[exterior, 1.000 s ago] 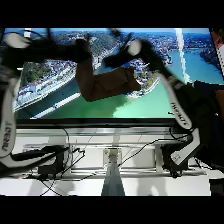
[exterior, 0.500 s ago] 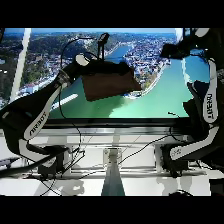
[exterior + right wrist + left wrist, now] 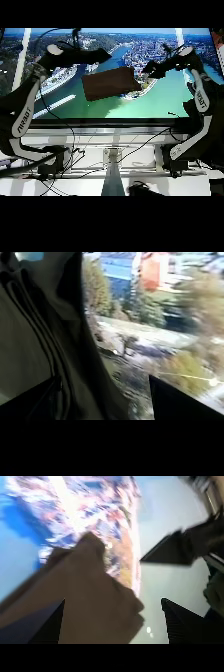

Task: Fold the clothes and pants, and hang the long-sleeved shirts on hangers.

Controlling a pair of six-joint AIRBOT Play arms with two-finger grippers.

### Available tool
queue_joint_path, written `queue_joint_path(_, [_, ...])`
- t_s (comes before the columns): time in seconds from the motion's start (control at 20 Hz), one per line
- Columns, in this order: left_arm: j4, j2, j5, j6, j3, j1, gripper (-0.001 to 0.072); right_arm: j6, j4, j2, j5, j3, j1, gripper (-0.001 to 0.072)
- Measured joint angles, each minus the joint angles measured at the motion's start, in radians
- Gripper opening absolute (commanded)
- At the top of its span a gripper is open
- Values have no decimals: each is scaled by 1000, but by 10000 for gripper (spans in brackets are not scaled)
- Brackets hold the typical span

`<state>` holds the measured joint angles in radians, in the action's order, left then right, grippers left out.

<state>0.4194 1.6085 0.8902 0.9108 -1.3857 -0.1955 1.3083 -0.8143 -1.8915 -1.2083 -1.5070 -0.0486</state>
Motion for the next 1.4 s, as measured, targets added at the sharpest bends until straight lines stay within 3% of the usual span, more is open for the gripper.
queue_joint_path(0.2, [-1, -15, 103, -2, 0, 121, 685, -4, 40, -23, 117, 20, 141, 603])
queue_joint_path(0.25, [-1, -17, 131, -2, 0, 149, 581, -3, 46, -24, 137, 22, 172, 505])
queue_joint_path(0.35, [0, -21, 185, -2, 0, 197, 384, 1, 43, -29, 170, 25, 227, 102])
queue_joint_path(0.4, [0, -24, 212, -2, 0, 218, 128, 2, 48, -29, 178, 25, 249, 11])
queue_joint_path(0.45, [3, -28, 240, -2, 0, 238, 10, 4, 48, -27, 187, 23, 267, 11])
queue_joint_path(0.65, [40, -71, 365, -21, 0, 319, 7, 0, 18, 14, 185, -18, 286, 11])
queue_joint_path(0.8, [221, -152, 402, -27, 0, 359, 7, 36, -66, 117, 164, -66, 253, 11])
queue_joint_path(1.05, [592, -309, 409, 59, 0, 374, 10, 190, -277, 395, 88, -120, 107, 10])
queue_joint_path(1.2, [673, -367, 409, 88, 0, 373, 10, 298, -437, 581, -3, -131, -31, 11])
queue_joint_path(1.4, [671, -397, 407, 106, 0, 368, 11, 427, -665, 814, -170, -136, -269, 11])
